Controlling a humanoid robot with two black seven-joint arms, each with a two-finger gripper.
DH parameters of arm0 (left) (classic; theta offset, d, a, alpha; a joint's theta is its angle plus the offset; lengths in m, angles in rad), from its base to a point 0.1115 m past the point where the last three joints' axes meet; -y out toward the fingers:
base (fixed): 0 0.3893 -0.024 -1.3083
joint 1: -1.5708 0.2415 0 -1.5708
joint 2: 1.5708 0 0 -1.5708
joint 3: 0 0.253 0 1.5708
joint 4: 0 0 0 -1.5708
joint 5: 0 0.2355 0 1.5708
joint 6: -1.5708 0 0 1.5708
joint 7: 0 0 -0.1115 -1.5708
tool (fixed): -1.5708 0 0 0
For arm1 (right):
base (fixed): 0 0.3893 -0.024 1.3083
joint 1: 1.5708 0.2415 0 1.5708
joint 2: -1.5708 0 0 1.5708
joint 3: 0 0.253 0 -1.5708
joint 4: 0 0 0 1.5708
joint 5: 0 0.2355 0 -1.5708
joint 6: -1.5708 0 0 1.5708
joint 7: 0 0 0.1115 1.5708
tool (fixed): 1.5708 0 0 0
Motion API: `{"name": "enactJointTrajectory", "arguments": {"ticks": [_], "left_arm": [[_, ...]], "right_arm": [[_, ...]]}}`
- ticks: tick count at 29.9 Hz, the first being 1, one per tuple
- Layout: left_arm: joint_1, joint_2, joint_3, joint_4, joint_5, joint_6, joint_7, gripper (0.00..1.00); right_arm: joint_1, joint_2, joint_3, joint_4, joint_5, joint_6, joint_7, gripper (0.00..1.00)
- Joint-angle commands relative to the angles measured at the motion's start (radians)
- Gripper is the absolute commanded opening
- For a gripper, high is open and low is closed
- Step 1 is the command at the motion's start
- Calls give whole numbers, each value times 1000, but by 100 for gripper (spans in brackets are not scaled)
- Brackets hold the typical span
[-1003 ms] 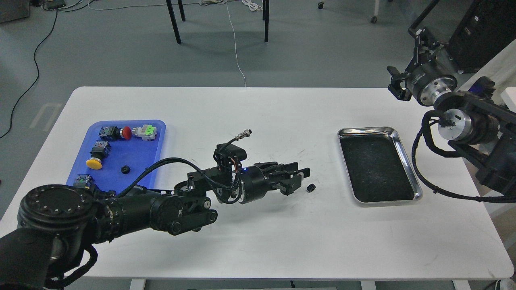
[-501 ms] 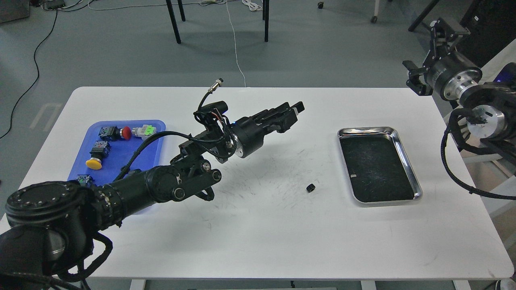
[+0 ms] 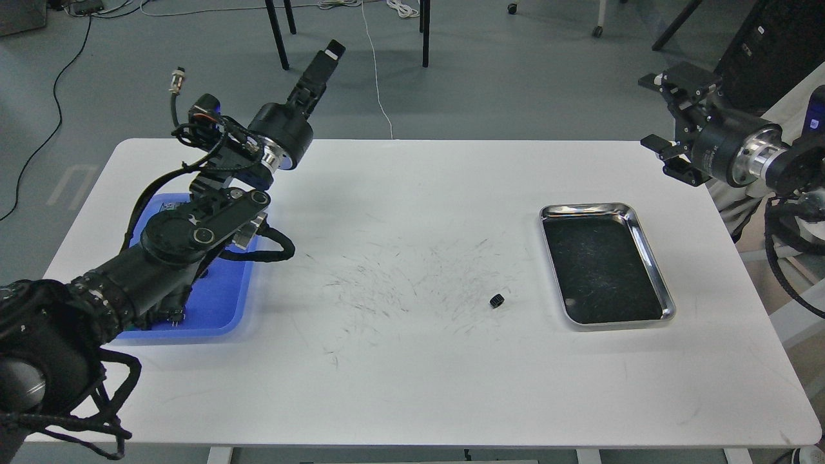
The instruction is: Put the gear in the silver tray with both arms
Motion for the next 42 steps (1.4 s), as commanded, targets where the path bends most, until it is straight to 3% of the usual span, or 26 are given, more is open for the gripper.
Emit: {"name": "enactJointTrajectory", "arguments": {"ticks": [1,11,17,23,26,31,38,40,42], "left_arm": [[5,30,-54,36,-73,0,0,95],[29,108,-62,57,-206,-18,0,97],[42,141,-62,56,-262,-87,0,98],[71,159,-62,47,-266,-75,0,98],[77,162,-65,56,-303,-107,0,98],[69,167,-60,59,-346,-294,0,98],[46,199,-56,65,-440,-578,0,98],[45,200,-54,71,-450,-607,0,98],[43,204,-59,83,-533,-627,0,98]], "right_arm": [[119,4,-134,28,-74,-1,-1,99],[433,180,-470,85,-367,8,-19,98],[504,314,-570,79,-450,11,-8,98],[529,411,-636,79,-516,11,-5,98],[541,441,-648,79,-549,11,-4,98],[565,498,-711,79,-601,11,18,98],[575,575,-760,79,-725,19,107,98],[579,584,-768,79,-742,19,116,98],[601,605,-797,79,-801,19,157,98]]}}
